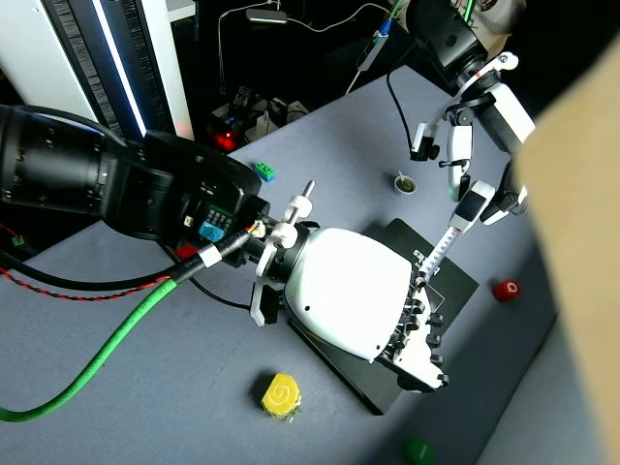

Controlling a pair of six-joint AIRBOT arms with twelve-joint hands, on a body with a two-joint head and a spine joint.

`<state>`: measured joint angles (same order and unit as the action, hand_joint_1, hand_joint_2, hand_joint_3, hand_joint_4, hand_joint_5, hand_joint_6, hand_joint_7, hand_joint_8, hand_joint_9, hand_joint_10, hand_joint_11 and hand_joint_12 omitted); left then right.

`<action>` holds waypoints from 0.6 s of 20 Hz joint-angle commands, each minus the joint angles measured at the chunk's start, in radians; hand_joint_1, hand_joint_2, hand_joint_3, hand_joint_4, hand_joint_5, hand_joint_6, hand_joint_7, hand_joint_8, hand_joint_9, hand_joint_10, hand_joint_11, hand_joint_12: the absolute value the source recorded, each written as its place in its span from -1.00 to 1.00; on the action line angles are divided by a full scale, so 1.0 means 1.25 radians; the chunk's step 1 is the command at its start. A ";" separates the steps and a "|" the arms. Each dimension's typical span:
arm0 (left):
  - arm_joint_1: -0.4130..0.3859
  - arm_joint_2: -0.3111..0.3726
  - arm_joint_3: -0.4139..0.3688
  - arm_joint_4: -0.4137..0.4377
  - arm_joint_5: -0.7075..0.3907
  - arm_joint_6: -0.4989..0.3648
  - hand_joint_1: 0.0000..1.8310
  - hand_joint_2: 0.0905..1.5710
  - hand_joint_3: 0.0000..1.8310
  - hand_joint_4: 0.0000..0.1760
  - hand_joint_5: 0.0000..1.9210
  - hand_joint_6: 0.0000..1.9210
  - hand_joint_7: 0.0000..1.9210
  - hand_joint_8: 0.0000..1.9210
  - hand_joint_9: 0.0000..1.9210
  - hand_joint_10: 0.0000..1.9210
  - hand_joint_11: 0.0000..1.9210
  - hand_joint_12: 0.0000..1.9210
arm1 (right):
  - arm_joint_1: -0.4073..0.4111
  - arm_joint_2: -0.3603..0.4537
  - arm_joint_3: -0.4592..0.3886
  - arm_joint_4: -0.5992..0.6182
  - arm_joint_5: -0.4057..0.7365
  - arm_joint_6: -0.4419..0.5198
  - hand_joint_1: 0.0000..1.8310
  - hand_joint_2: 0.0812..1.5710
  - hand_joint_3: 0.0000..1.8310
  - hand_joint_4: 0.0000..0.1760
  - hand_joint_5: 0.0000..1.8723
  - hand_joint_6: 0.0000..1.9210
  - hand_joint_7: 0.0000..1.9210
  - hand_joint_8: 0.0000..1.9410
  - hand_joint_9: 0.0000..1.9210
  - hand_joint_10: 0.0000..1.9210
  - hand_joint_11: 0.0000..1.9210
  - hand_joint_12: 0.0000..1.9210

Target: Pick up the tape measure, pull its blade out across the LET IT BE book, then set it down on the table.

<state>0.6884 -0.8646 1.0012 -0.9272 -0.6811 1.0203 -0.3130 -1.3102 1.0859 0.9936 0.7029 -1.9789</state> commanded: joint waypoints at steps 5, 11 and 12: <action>-0.013 0.001 0.002 0.024 -0.088 -0.011 0.51 0.38 -1.00 -1.00 -0.03 -0.12 0.07 0.01 -0.05 0.30 -0.12 0.09 | 0.004 -0.005 0.013 -0.047 0.064 0.008 0.07 0.48 -1.00 -1.00 -0.14 -1.00 -0.10 -0.99 -0.37 -0.46 -0.70 0.39; -0.014 0.001 0.004 0.024 -0.088 -0.011 0.51 0.38 -1.00 -1.00 -0.04 -0.08 0.07 -0.01 -0.05 0.29 -0.12 0.09 | 0.004 -0.015 0.029 -0.047 0.059 0.017 0.07 0.48 -1.00 -1.00 -0.14 -1.00 -0.10 -0.99 -0.36 -0.46 -0.68 0.40; -0.014 0.001 0.003 0.024 -0.089 -0.011 0.51 0.37 -1.00 -1.00 -0.03 -0.09 0.07 -0.01 -0.05 0.29 -0.12 0.09 | 0.004 -0.015 0.030 -0.047 0.059 0.019 0.07 0.48 -1.00 -1.00 -0.14 -1.00 -0.10 -0.99 -0.36 -0.46 -0.68 0.39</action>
<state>0.6884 -0.8646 1.0004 -0.9314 -0.6872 1.0203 -0.3130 -1.3319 1.1217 0.9939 0.6991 -1.9606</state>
